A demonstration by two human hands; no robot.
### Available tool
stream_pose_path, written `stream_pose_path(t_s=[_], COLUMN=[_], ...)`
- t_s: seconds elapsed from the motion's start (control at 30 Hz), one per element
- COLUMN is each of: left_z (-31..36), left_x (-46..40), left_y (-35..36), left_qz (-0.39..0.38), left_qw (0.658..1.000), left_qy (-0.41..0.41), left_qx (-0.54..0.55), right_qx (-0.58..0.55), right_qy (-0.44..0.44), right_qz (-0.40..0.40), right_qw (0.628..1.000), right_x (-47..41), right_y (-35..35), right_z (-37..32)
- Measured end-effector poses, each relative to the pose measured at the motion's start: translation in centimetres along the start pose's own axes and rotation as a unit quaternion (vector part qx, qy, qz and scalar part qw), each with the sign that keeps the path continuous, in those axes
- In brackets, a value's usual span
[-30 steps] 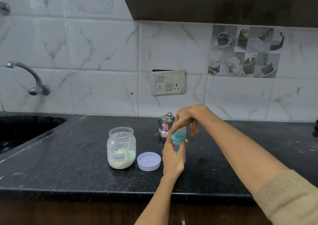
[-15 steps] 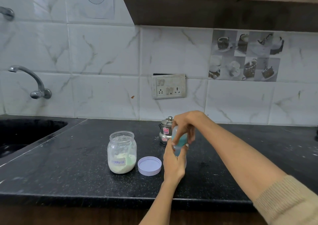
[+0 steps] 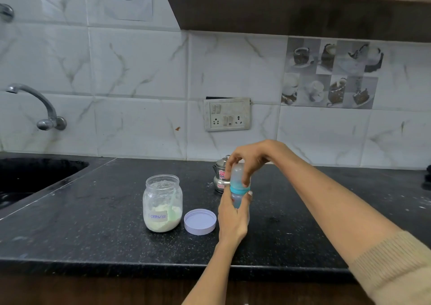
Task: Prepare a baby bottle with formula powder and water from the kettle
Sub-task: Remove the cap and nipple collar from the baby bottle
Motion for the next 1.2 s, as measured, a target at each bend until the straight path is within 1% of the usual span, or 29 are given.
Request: stream_pose_path(t_s=[0.1,0.2,0.3,0.33,0.4,0.43,0.5,0.57,0.67,0.83,0.93,0.97,1.0,1.1,1.13,1.17,1.2], left_z=[0.0,0.3,0.2,0.3,0.4,0.3,0.2,0.1,0.0,-0.3,-0.5,-0.5,-0.4,-0.2,-0.2,-0.1,-0.1], left_x=[0.2,0.4,0.4,0.4,0.4,0.3,0.3,0.2,0.1,0.0,-0.1,-0.1,-0.1,0.0,0.0,0.1,0.1], left_y=[0.1,0.1,0.1,0.0,0.0,0.0,0.0,0.0,0.0,0.2,0.3,0.3,0.2,0.1,0.1,0.1,0.1], left_qz=[-0.005,-0.014,-0.016,-0.014,-0.012,-0.012,-0.01,-0.007,-0.005,-0.013,-0.012,-0.011,-0.01,-0.007,-0.006,-0.005,-0.004], left_qw=[1.0,1.0,1.0,1.0,1.0,1.0,1.0,1.0,1.0,1.0,1.0,1.0,1.0,1.0,1.0,1.0,1.0], left_qy=[-0.001,-0.001,-0.005,-0.001,0.003,0.002,0.003,0.006,0.008,0.002,-0.002,-0.001,-0.001,-0.003,-0.002,-0.002,-0.002], left_qx=[0.0,-0.002,0.0,0.0,0.003,0.005,0.005,0.004,-0.002,-0.011,-0.017,-0.017,-0.016,-0.011,-0.01,-0.01,-0.011], right_qx=[-0.078,-0.159,-0.294,-0.317,-0.316,-0.291,-0.201,-0.143,-0.126,-0.132,-0.11,-0.105,-0.11,-0.197,-0.231,-0.252,-0.245], right_qy=[0.006,0.0,0.001,0.011,0.044,0.063,0.107,0.142,0.166,0.182,0.188,0.184,0.17,0.111,0.099,0.092,0.098], right_qz=[0.01,0.059,0.121,0.14,0.164,0.169,0.164,0.155,0.146,0.136,0.1,0.099,0.119,0.216,0.218,0.2,0.17], right_qw=[0.997,0.985,0.948,0.938,0.934,0.94,0.96,0.967,0.967,0.965,0.971,0.972,0.972,0.95,0.943,0.942,0.95], right_x=[0.5,1.2,2.2,2.4,2.3,2.1,1.6,1.0,-0.1,-1.0,-0.9,-0.8,-0.7,0.7,1.1,1.3,1.5], right_y=[-0.6,-1.8,-2.5,-2.3,-1.1,-0.3,1.5,3.2,5.4,6.6,6.6,6.0,4.8,0.3,-0.6,-1.1,-1.1], right_z=[1.0,2.8,5.9,7.0,9.1,10.0,11.5,12.5,13.3,13.9,13.8,13.5,13.0,9.3,7.8,6.4,5.0])
Point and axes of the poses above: each hand's wrist, its own x-axis away from the middle knuckle, its own y-axis out of the palm, z = x × y, the point moved 8 cm from there along -x, towards the middle knuckle, and after that the axes turned 4 degrees about -x, right-handed, at the moved point
